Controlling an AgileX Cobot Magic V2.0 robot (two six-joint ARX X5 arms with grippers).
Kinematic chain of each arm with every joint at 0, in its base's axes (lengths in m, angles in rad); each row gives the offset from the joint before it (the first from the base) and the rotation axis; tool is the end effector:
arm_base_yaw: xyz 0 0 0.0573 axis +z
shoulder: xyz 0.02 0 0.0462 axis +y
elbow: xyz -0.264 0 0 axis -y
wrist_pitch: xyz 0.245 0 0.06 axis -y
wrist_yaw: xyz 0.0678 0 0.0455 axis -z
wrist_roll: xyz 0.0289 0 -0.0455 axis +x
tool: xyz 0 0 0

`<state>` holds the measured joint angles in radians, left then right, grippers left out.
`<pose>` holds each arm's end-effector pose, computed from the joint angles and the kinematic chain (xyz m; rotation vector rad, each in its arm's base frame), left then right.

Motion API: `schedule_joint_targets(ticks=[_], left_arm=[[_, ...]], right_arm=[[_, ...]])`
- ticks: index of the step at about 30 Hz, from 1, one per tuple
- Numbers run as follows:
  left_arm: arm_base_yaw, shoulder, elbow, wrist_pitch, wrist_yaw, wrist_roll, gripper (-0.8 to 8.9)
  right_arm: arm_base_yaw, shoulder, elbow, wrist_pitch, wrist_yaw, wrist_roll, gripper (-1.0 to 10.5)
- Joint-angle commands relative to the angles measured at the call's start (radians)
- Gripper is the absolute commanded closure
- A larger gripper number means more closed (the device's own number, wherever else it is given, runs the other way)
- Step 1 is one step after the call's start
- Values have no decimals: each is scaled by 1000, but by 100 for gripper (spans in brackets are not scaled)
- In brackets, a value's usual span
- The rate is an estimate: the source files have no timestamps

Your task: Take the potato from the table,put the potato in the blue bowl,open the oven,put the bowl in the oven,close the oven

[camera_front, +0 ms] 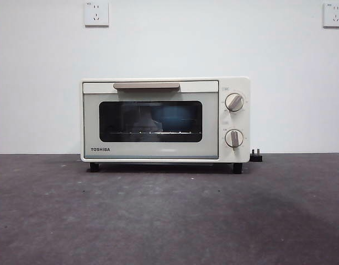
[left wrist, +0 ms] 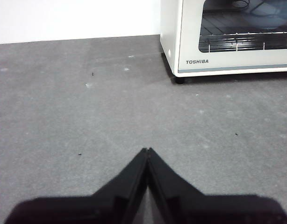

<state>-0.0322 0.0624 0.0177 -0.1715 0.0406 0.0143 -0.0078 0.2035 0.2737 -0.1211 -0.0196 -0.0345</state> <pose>0.0983 -0.0043 0.1482 0.0133 0.2157 -0.0741 0.0982 -0.0002 0.2290 -0.0338 0.0507 0.0127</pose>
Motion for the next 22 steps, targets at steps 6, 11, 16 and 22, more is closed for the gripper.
schedule_joint_targets(ticks=[6,11,16,22], left_arm=[[-1,0,-10,7,4,-5,817],[-1,0,-10,7,4,-5,817],[-1,0,-10,7,4,-5,817],[-1,0,-10,7,4,-5,817]], right_arm=[[2,-163,-172,73,-7,-71,946],[2,-192,-220,73,-9,-59,946],[2,-196,-260,48,-8,-7,946],[2,-196,-260,26,-6,0,946]])
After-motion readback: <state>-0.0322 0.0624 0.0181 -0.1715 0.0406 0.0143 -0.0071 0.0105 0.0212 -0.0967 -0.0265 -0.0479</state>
